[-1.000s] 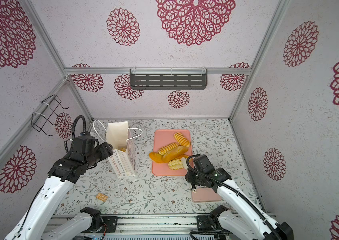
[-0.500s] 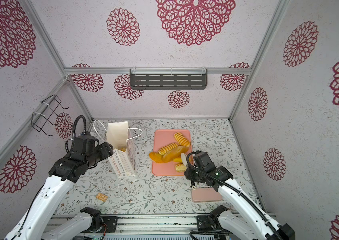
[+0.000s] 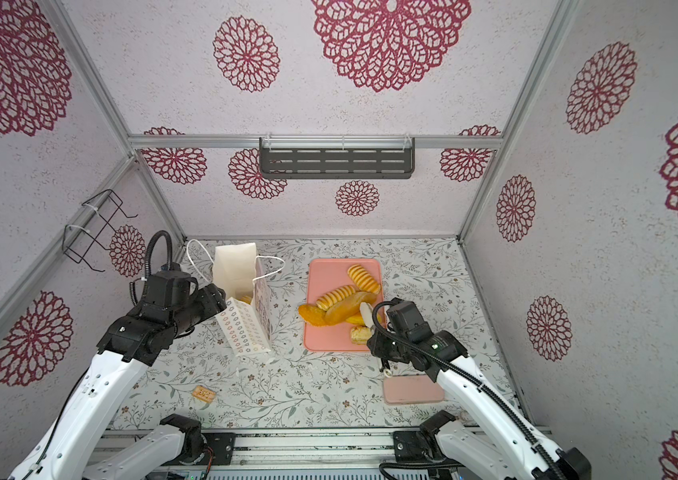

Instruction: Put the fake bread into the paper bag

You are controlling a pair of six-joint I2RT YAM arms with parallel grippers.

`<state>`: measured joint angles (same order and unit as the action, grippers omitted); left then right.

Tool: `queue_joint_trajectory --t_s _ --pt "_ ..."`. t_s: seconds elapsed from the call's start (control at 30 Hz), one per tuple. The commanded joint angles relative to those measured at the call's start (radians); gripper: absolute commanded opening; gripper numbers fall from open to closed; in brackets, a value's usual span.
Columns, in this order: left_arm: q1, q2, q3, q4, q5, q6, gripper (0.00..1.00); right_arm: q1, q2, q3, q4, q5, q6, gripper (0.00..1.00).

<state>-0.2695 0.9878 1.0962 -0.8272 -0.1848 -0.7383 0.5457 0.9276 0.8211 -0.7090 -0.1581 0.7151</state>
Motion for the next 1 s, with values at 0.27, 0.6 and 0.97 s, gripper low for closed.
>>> queue_joint_trajectory --t_s 0.27,0.6,0.97 --pt "-0.002 -0.003 0.014 0.014 0.007 -0.014 0.74 -0.009 -0.009 0.051 0.008 0.027 -0.029 0.00" --pt "-0.003 0.002 0.015 0.013 0.013 -0.012 0.74 -0.015 -0.010 0.080 -0.034 0.051 -0.065 0.00" --pt "-0.003 0.002 0.013 0.011 0.016 -0.007 0.75 -0.021 0.052 0.112 -0.021 0.001 -0.088 0.00"
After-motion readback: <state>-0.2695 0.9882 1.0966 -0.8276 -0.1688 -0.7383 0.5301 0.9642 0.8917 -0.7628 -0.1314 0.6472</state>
